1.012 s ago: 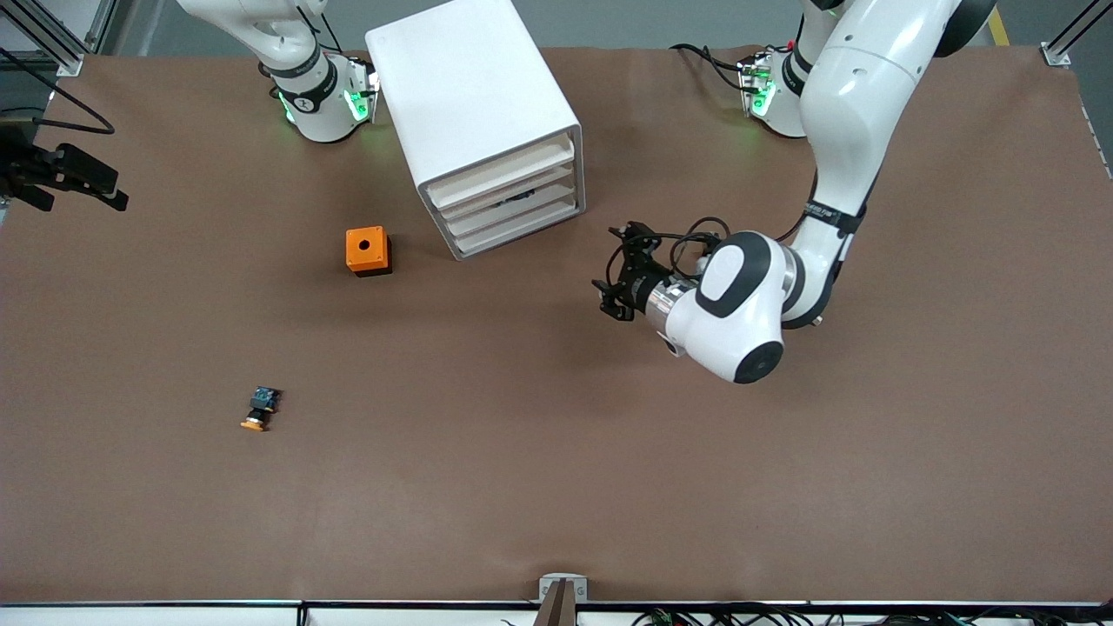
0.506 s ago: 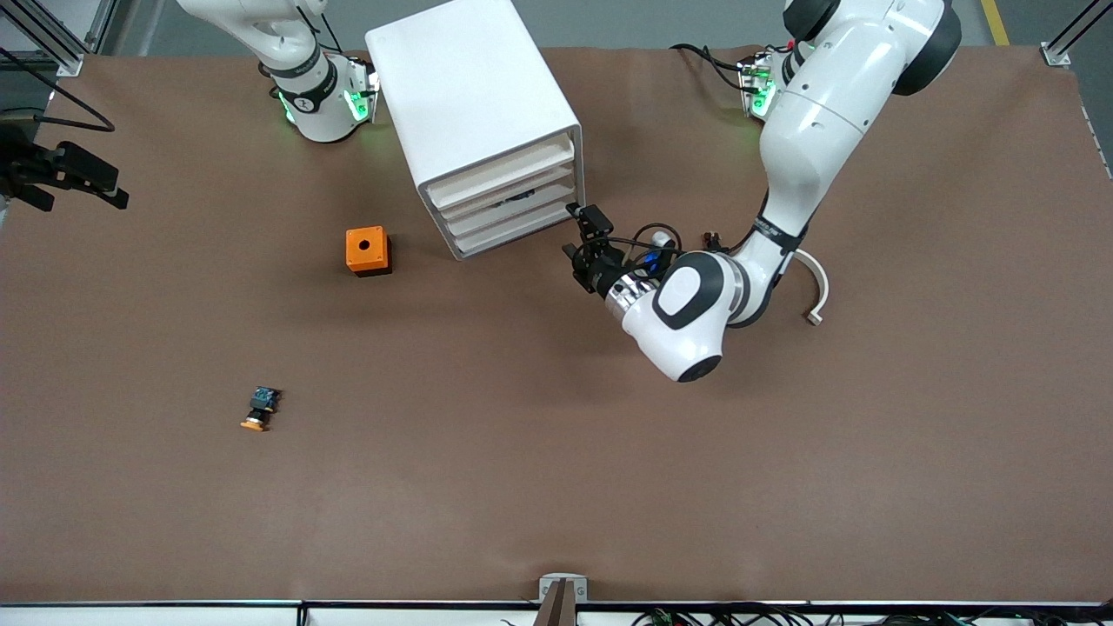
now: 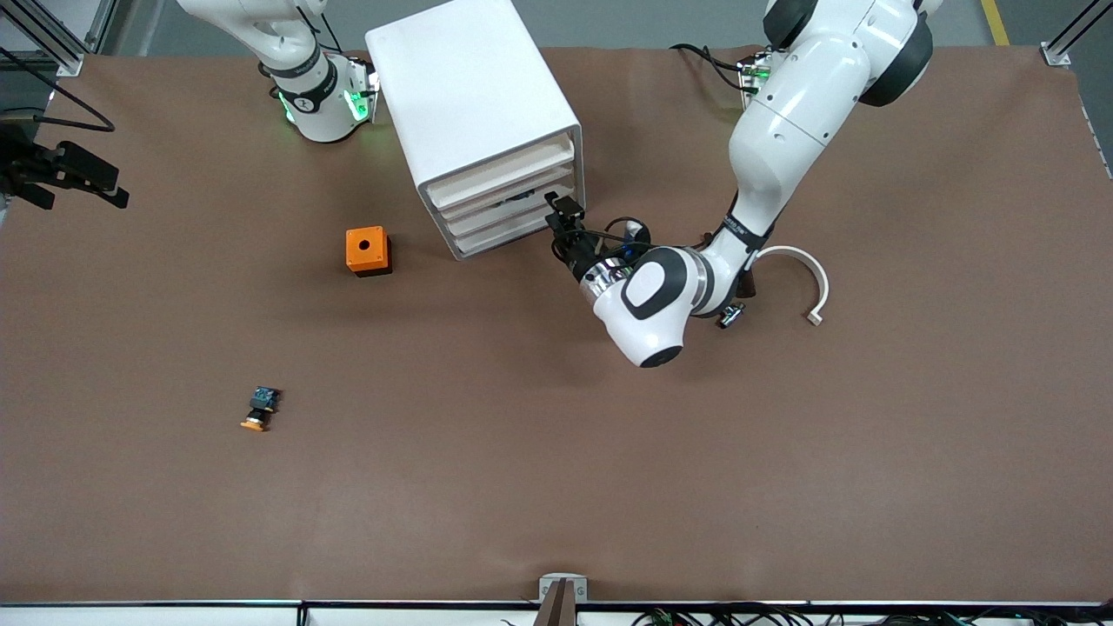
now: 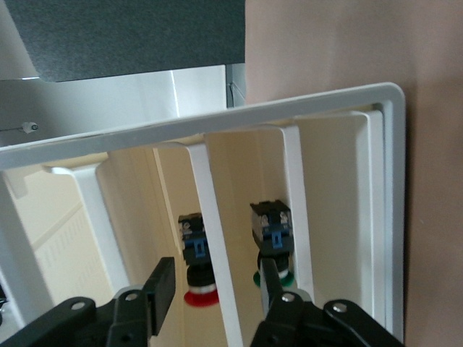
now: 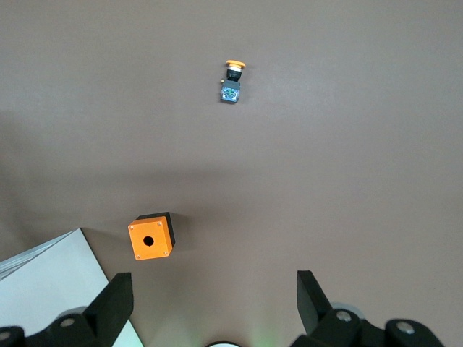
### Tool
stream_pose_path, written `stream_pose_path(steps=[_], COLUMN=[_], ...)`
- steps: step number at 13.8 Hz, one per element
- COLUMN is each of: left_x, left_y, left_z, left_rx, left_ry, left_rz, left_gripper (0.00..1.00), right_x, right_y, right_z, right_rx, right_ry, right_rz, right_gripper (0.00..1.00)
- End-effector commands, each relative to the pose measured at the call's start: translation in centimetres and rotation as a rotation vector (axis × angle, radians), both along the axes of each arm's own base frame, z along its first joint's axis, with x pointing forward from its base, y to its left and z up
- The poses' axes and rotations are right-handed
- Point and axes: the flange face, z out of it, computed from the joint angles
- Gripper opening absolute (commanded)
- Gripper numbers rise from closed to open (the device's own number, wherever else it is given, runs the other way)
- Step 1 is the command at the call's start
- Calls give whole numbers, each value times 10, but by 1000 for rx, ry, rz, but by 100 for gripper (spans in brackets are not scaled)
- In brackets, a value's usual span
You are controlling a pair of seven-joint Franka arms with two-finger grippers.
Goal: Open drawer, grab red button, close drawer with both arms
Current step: 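Grasp the drawer handle with the left gripper and pull it open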
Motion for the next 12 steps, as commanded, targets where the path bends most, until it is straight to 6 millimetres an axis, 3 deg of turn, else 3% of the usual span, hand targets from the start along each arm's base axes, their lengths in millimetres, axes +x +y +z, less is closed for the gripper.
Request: stream_pose_path(steps=[1,3,5,9,12], left_x=[-23,-41,-46,-50,-47], left_y=[-10,-12,-12,-9,-6], left_z=[-10,-8,-9,-17,-19], left_rx=[29,44,70,89,95], left_ry=[82,127,149,168,161], left_rz=[-35,-92,-108,-115,-114], left_gripper=[55,54,51,28,22], right_x=[-8,-8,-7,-5,3], right_y=[2,2,2,0,-2], right_z=[7,8,7,12,18], right_rx=[7,8,7,-3,-7], right_ry=[-9,-12,-11,-19,-24], right_rz=[-22,-14,-14,-15,-19], right_gripper=[100,100,100,100,100])
